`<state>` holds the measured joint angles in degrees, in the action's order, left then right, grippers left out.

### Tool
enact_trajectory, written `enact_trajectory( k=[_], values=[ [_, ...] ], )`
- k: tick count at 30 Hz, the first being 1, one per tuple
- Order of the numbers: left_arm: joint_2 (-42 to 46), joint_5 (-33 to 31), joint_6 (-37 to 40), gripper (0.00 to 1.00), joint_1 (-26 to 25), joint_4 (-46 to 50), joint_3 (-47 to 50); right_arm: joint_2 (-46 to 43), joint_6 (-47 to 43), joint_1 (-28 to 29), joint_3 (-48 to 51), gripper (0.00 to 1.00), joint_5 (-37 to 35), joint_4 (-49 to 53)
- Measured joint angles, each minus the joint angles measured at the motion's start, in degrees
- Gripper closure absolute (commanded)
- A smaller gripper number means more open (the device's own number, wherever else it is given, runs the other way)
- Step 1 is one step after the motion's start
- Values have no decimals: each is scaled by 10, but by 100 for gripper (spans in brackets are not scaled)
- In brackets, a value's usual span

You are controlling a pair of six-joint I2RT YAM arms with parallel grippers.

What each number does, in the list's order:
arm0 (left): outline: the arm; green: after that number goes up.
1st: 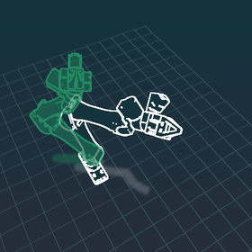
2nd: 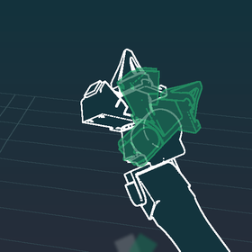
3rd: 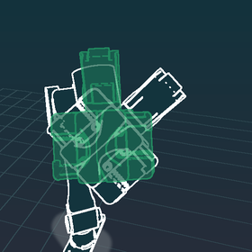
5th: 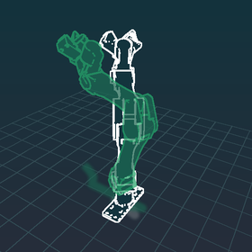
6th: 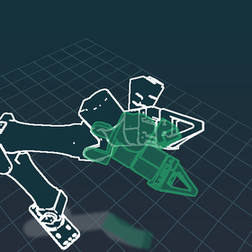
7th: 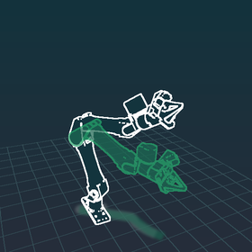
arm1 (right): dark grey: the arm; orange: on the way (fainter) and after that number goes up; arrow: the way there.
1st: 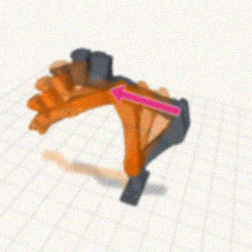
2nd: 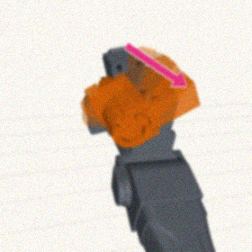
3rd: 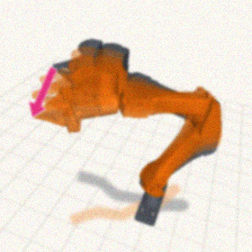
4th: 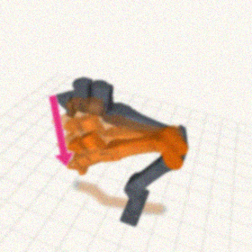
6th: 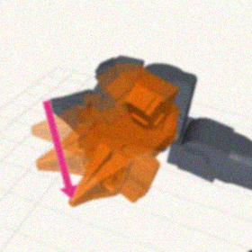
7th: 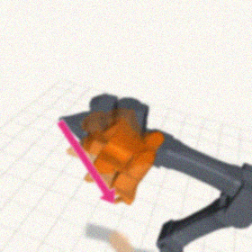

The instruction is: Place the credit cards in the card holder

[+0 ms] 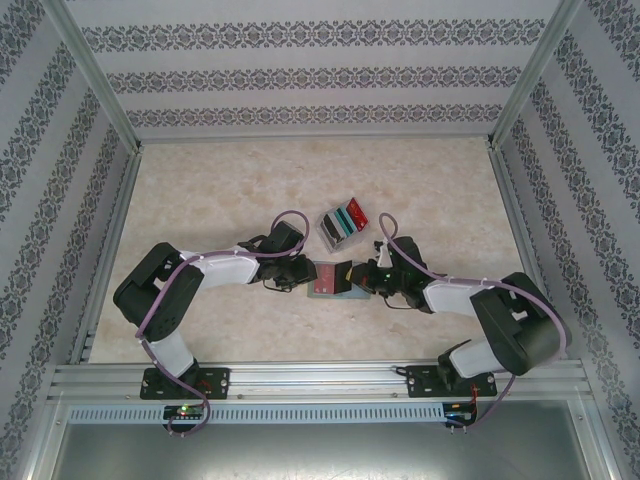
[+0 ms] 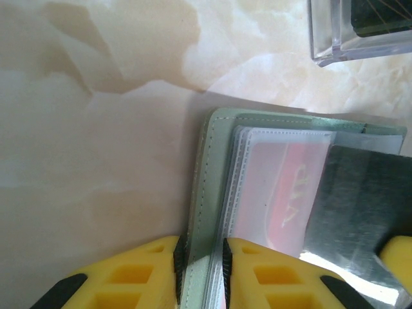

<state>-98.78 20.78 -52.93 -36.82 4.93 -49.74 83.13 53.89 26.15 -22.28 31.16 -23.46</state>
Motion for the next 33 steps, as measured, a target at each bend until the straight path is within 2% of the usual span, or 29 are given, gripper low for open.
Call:
enact_trajectory(
  k=[13, 24, 28, 31, 33],
  values=[
    [0, -2, 0, 75, 0, 0, 0, 50, 0, 4, -1, 100, 9, -47],
    [0, -3, 0, 75, 0, 0, 0, 74, 3, 28, -29, 94, 8, -55],
    [0, -5, 0, 75, 0, 2, 0, 80, 8, 40, -39, 89, -3, -47],
    [0, -5, 0, 75, 0, 2, 0, 85, 11, 41, -46, 73, -8, -30],
    [0, -4, 0, 75, 0, 2, 0, 76, 6, 42, -54, 72, -12, -11]
  ],
)
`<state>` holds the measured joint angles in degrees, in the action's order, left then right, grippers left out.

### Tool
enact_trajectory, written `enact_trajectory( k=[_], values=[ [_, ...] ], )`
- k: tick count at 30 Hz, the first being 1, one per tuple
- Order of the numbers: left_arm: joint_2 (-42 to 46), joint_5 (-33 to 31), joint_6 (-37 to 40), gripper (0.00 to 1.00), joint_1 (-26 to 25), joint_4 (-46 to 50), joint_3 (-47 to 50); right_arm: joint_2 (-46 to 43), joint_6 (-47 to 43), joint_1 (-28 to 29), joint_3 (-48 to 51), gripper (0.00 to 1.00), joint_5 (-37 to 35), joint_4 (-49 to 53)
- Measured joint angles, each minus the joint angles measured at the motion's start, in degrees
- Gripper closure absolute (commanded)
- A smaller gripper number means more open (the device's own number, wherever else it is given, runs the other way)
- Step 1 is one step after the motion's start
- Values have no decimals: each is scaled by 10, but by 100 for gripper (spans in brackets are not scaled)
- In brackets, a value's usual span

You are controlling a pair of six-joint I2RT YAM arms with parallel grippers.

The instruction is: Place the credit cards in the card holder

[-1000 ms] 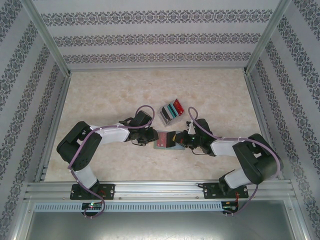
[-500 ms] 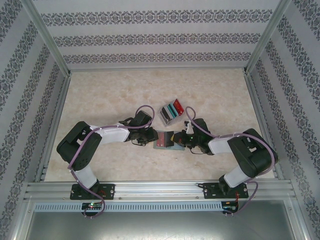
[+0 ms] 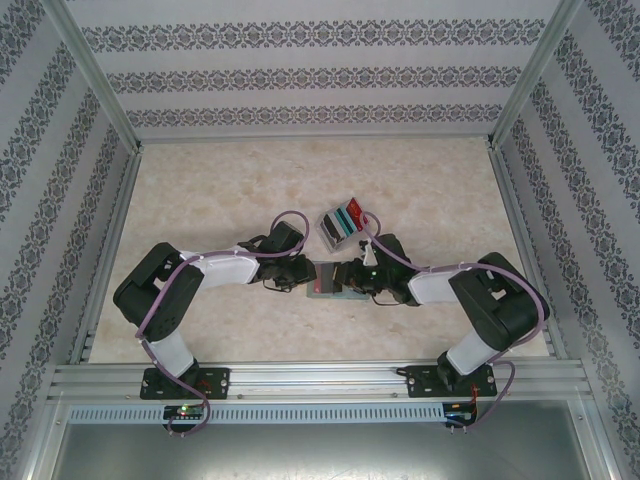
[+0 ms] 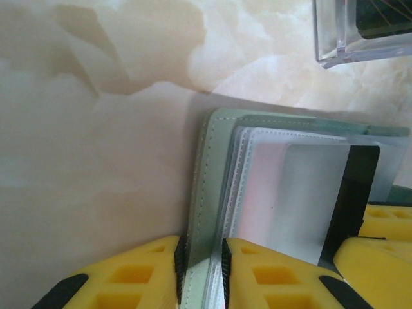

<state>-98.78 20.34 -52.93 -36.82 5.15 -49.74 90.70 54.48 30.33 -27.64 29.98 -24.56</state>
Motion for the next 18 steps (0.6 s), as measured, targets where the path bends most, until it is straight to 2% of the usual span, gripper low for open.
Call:
enact_trajectory(
  k=[2, 7, 12, 18],
  values=[
    [0, 0, 0, 75, 0, 0, 0, -17, -9, 1, -5, 69, -11, 35],
    [0, 0, 0, 75, 0, 0, 0, -49, -39, 1, -22, 69, -41, 122],
    [0, 2, 0, 75, 0, 0, 0, -39, -54, 2, -32, 85, -47, 150],
    [0, 2, 0, 72, -1, 0, 0, -14, -54, 11, -54, 91, -43, 158]
  ],
)
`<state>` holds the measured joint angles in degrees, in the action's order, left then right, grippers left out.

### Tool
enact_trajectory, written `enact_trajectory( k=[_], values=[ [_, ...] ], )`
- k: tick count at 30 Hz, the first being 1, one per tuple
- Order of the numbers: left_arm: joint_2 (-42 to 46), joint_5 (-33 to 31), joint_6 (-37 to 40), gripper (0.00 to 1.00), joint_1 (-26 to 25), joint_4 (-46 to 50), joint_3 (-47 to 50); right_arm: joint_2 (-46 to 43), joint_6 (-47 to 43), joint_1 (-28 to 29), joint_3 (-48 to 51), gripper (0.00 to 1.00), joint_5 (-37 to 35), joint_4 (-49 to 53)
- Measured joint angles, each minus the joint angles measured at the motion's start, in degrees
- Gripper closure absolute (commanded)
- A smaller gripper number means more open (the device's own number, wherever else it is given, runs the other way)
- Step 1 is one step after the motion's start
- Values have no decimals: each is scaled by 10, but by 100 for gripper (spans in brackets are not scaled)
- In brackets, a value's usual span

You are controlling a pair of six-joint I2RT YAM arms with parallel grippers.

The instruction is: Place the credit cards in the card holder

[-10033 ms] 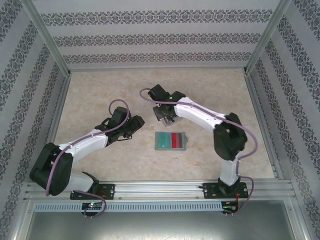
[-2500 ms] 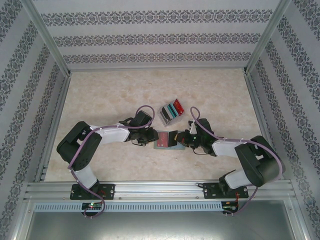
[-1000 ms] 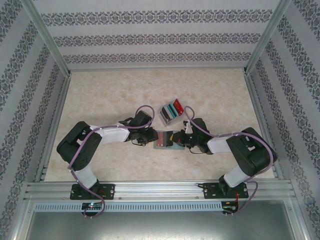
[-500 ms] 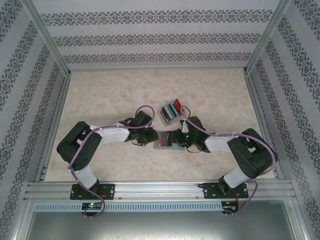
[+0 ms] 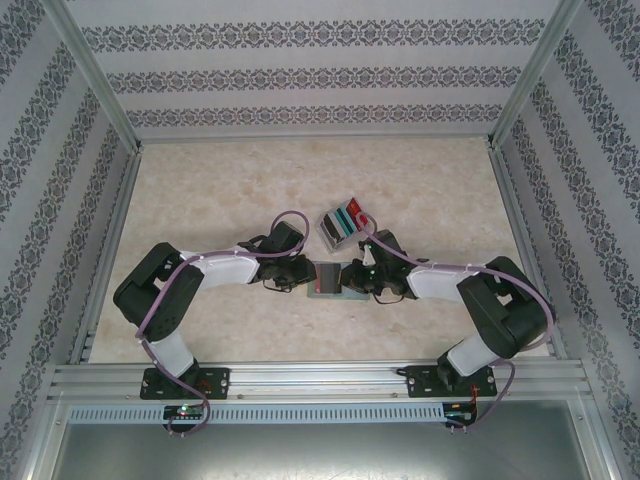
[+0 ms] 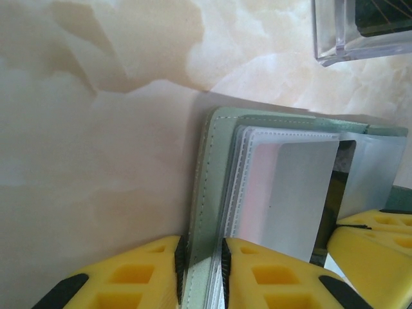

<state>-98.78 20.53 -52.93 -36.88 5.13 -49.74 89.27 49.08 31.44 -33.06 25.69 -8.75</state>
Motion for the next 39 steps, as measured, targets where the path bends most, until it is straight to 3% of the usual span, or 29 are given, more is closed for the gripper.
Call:
enact_trajectory(
  k=[8, 17, 29, 39],
  values=[
    [2, 0, -2, 65, -2, -4, 1, 38, -3, 17, -36, 88, 7, 7],
    [5, -14, -2, 67, -2, -2, 2, 19, -26, 18, -48, 73, -1, 41],
    [6, -24, -3, 73, -3, 0, 3, 14, -75, 18, -70, 76, -63, 130],
    [7, -39, -3, 75, -3, 9, 5, -5, -94, 3, -76, 73, -103, 183]
  ],
)
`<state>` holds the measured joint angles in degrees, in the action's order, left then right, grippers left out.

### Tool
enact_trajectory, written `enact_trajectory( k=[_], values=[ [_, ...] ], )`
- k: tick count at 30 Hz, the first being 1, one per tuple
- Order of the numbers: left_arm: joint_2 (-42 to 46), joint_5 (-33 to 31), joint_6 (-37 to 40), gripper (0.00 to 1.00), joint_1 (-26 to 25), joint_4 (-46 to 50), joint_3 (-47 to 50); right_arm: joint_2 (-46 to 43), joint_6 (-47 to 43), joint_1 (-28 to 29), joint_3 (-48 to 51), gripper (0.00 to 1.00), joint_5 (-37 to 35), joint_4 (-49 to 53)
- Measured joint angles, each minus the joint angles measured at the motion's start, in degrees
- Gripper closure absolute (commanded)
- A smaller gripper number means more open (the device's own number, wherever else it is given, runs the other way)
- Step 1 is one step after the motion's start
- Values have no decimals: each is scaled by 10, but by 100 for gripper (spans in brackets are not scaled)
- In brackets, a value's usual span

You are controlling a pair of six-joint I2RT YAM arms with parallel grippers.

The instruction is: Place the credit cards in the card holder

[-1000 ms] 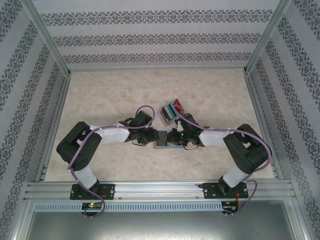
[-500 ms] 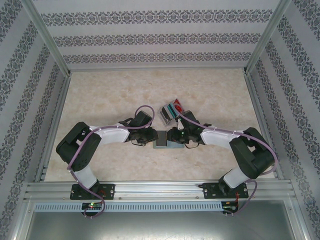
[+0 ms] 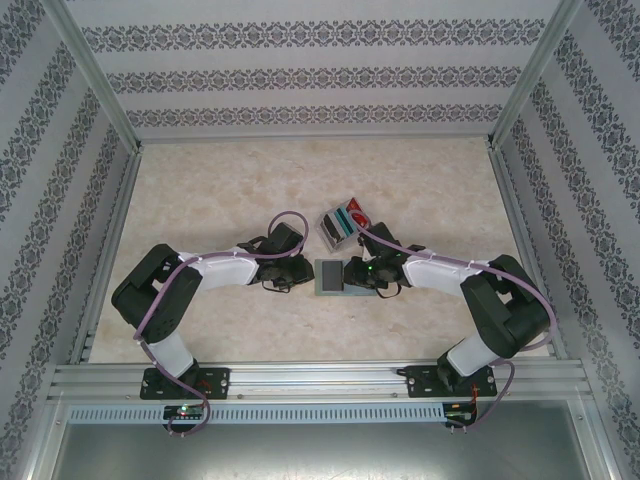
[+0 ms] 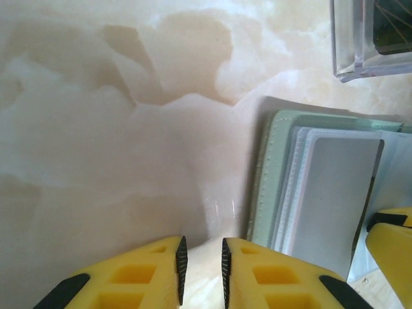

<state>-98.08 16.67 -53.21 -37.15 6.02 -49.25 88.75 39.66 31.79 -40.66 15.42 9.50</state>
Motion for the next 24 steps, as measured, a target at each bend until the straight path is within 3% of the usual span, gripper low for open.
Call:
enact_trajectory(
  k=[8, 18, 24],
  values=[
    [9, -3, 1, 72, 0, 8, 0, -49, -10, -2, -1, 67, -13, 38],
    [27, -5, 1, 69, 0, 11, 0, -83, -35, -3, -43, 59, -83, 106],
    [36, -11, 3, 62, 0, 17, -9, -81, -76, -44, -113, 55, -118, 149]
  ],
)
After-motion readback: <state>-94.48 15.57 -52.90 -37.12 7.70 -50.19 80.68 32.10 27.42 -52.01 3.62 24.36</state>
